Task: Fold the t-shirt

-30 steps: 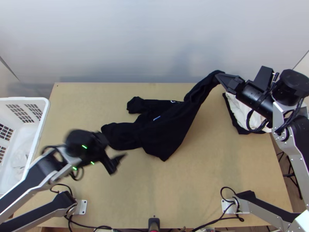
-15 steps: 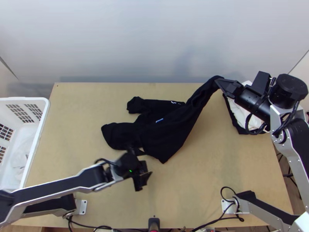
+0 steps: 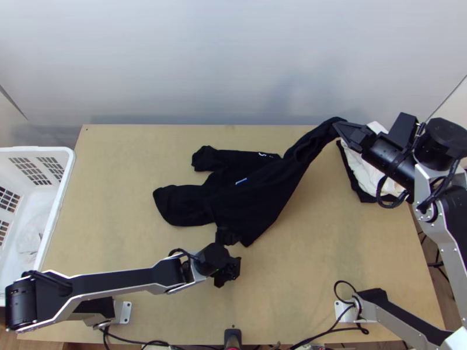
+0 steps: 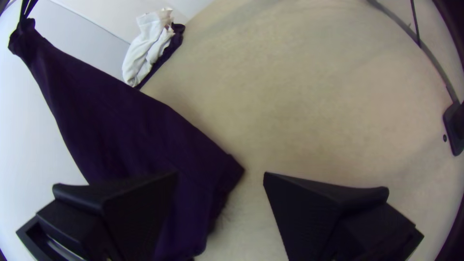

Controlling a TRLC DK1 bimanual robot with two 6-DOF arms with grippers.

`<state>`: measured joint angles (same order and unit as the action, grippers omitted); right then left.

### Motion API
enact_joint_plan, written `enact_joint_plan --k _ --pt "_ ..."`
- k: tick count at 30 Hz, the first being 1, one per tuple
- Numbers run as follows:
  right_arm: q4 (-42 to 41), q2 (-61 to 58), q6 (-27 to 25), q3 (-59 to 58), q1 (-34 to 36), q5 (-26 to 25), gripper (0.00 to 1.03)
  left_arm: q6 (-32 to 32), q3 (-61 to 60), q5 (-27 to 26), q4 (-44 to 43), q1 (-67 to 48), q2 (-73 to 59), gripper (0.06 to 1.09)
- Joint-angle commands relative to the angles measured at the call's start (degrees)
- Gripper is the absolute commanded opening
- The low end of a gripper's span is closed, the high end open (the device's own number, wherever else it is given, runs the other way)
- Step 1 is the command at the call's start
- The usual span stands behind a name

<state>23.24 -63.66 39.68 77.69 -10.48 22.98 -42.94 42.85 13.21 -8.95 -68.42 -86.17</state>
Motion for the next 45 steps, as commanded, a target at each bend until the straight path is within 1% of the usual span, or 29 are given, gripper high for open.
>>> enact_joint_plan --k 1,8,18,21,22,23,24,26,27,30,34,40,43,44,45 --pt "-0.04 1.08 0.57 -0.7 1.25 0.13 0.03 -5.14 1.36 1.64 -2.48 1.8 -2.95 0.89" --pt "-0.22 1.7 0.48 -2.28 1.34 0.31 0.03 -9.8 1.36 1.55 -2.56 4.61 -3.83 0.89" --pt "-0.48 1.17 0.4 -1.31 0.81 0.31 0.03 -10.94 1.36 1.55 -4.15 5.23 -8.22 0.89" --pt "-0.48 1.08 0.4 -1.31 0.99 0.31 0.03 -12.7 1.01 1.47 -4.15 5.32 -8.14 0.88" --pt "-0.48 1.08 0.4 -1.31 0.99 0.31 0.03 -13.14 0.92 1.38 -4.15 5.49 -8.14 0.87" --pt "-0.48 1.08 0.4 -1.31 1.08 0.31 0.03 -13.75 1.01 0.76 -4.15 5.76 -8.14 0.76" --pt "-0.48 1.08 0.4 -1.31 1.16 0.31 0.03 -14.1 1.01 -0.29 -4.15 5.76 -7.96 0.59" --pt "-0.57 0.99 0.4 -1.31 1.34 0.31 0.03 -14.02 1.53 -2.4 -5.2 5.85 -7.96 0.19" --pt "-0.57 0.9 0.4 -1.23 1.43 0.31 0.03 -13.31 2.06 -2.67 -6.25 5.76 -8.31 0.09" --pt "-0.57 0.73 0.48 -0.87 1.78 0.31 0.03 -10.76 1.89 -4.6 -9.59 5.93 -8.31 0.1" --pt "-0.57 0.38 0.48 -0.35 1.96 0.31 0.03 -6.02 4.08 -4.69 -9.24 6.46 -7.87 0.1" --pt "-0.57 -0.15 0.4 0.0 1.87 0.31 0.03 -5.23 3.47 -3.9 -8.01 7.34 -4.44 0.1" --pt "-0.57 -0.33 0.31 0.0 1.6 0.31 0.03 -5.58 3.2 -3.37 -3.53 7.95 -3.65 0.11" --pt "-0.66 -0.33 0.31 -0.08 1.6 0.31 0.03 -5.67 2.94 -2.93 -2.48 8.22 -3.57 0.17" --pt "-0.66 -0.33 0.22 -0.35 1.6 0.31 0.03 -6.11 2.5 -2.93 -0.54 8.48 -3.3 0.32"
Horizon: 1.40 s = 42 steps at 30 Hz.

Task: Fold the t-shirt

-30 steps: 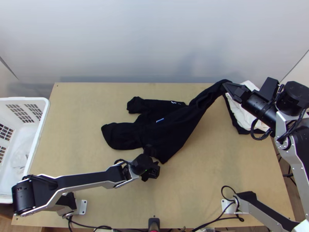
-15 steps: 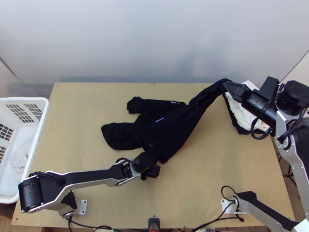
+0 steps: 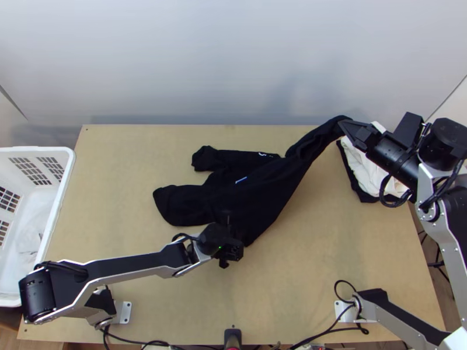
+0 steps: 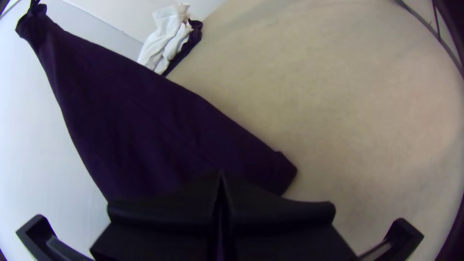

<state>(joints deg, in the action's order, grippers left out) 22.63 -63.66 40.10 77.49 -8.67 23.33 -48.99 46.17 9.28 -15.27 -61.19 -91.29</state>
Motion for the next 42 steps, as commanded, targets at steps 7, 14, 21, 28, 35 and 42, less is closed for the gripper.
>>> enact_joint_plan --k 7,14,21,28,35,42 --pt "-0.22 -0.15 -0.02 -0.5 -0.21 -0.04 0.03 -2.16 -2.58 1.0 6.74 1.6 0.85 0.66" --pt "-0.04 0.73 -0.19 -0.77 -0.03 -0.13 0.03 -4.09 0.76 0.92 2.17 1.51 -4.25 0.66" --pt "0.04 1.34 -0.55 -1.2 0.58 -0.22 0.03 -6.55 0.59 0.92 0.85 0.9 -5.66 0.66" --pt "-0.13 0.46 -0.81 -0.68 0.67 -0.22 0.03 -8.58 -1.52 1.0 0.85 0.81 -4.16 0.66" --pt "-0.48 -0.5 -0.72 -0.24 0.67 -0.39 0.03 -8.75 -3.99 1.0 0.77 0.46 -2.76 0.66" --pt "-0.48 -0.85 -0.81 0.38 0.67 -0.57 0.03 -8.22 -3.46 0.92 0.41 0.1 -4.6 0.66"
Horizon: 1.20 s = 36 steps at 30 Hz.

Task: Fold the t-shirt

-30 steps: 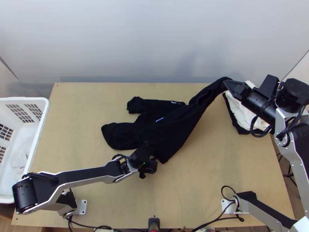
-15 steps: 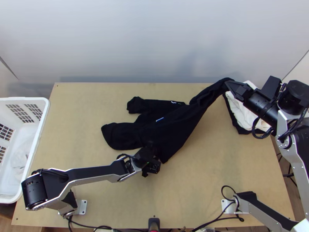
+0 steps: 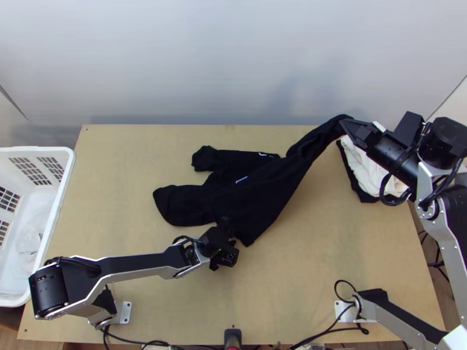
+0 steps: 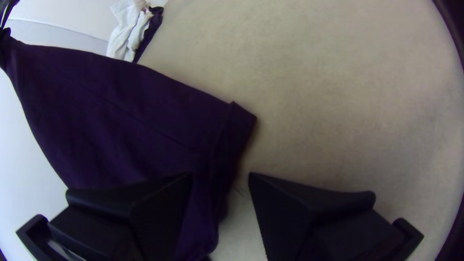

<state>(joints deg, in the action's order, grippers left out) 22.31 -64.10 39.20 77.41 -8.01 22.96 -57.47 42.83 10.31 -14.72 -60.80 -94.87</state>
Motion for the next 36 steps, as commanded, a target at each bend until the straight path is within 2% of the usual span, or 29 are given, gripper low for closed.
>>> enact_joint_plan --k 1,8,9,11,12,14,18,25,32,36 --pt "-0.16 -0.42 0.09 0.46 0.01 -0.2 0.03 0.34 0.24 -0.02 -0.75 -0.2 -1.46 0.66" --pt "0.19 0.02 0.09 0.2 0.8 -0.2 0.03 1.13 2.52 -0.11 -1.45 -0.29 -2.86 0.64" --pt "0.19 0.02 0.09 0.2 0.98 -0.2 0.03 1.13 2.44 -0.11 -1.45 -0.46 -2.69 0.54" --pt "0.19 0.02 0.09 0.29 1.42 -0.28 0.03 -0.18 1.64 -1.52 -1.1 -0.9 -2.25 0.09" --pt "0.19 0.02 0.09 0.29 1.51 -0.28 0.03 -1.33 0.41 -3.27 -0.75 -0.99 -1.37 0.09" --pt "0.19 0.11 0.09 0.38 1.59 -0.37 0.03 -4.4 -4.33 -10.13 -1.36 -0.9 3.11 0.09" --pt "0.19 0.11 0.09 0.38 1.68 -0.46 0.03 -3.17 -5.56 -10.74 0.75 -2.05 5.66 0.09" --pt "0.19 0.55 0.53 0.46 1.59 -0.46 0.03 0.7 -1.17 -4.07 1.01 -0.2 8.12 0.09" --pt "0.55 2.04 0.79 0.2 2.47 -0.46 0.03 7.55 8.41 2.61 8.48 0.33 24.12 0.09" --pt "0.72 2.31 1.67 1.7 3.26 -0.46 0.03 8.34 11.22 5.43 10.24 0.94 31.76 0.09"
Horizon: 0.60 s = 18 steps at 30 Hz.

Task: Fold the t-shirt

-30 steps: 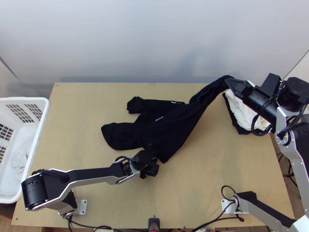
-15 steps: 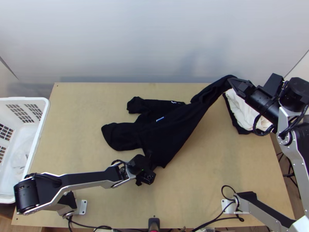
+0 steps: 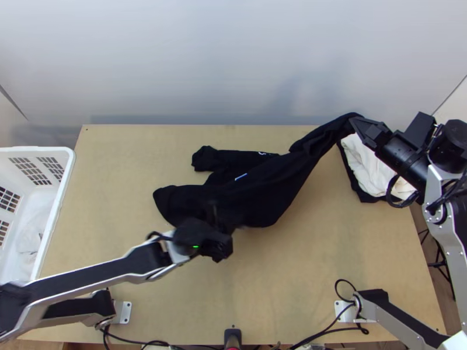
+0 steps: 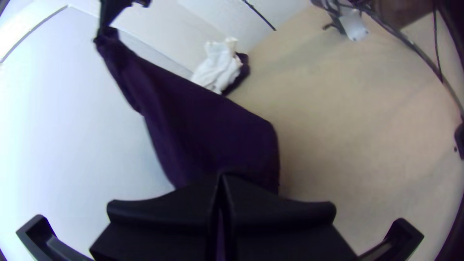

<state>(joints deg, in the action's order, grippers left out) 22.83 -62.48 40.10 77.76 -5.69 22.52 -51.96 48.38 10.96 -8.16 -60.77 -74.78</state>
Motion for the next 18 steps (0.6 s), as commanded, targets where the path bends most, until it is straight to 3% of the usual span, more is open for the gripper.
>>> enact_joint_plan --k 1,4,10,15,18 --pt "0.2 0.69 1.12 2.22 1.39 -0.11 0.03 2.83 6.9 6.0 4.03 1.8 12.82 0.09" --pt "0.2 0.69 0.95 5.3 1.74 -0.46 0.03 5.65 13.49 7.23 10.45 5.4 15.81 0.09" --pt "1.25 -0.36 -5.73 12.86 1.3 -2.75 0.03 11.1 29.23 7.41 20.03 13.75 17.83 0.09" --pt "8.28 -5.02 -7.05 22.97 1.21 -2.66 0.03 10.83 36.87 5.74 19.15 22.1 16.6 0.09" --pt "8.55 -6.08 -6.96 26.75 0.68 -2.66 0.03 10.83 39.33 5.65 15.81 24.74 15.9 0.09"
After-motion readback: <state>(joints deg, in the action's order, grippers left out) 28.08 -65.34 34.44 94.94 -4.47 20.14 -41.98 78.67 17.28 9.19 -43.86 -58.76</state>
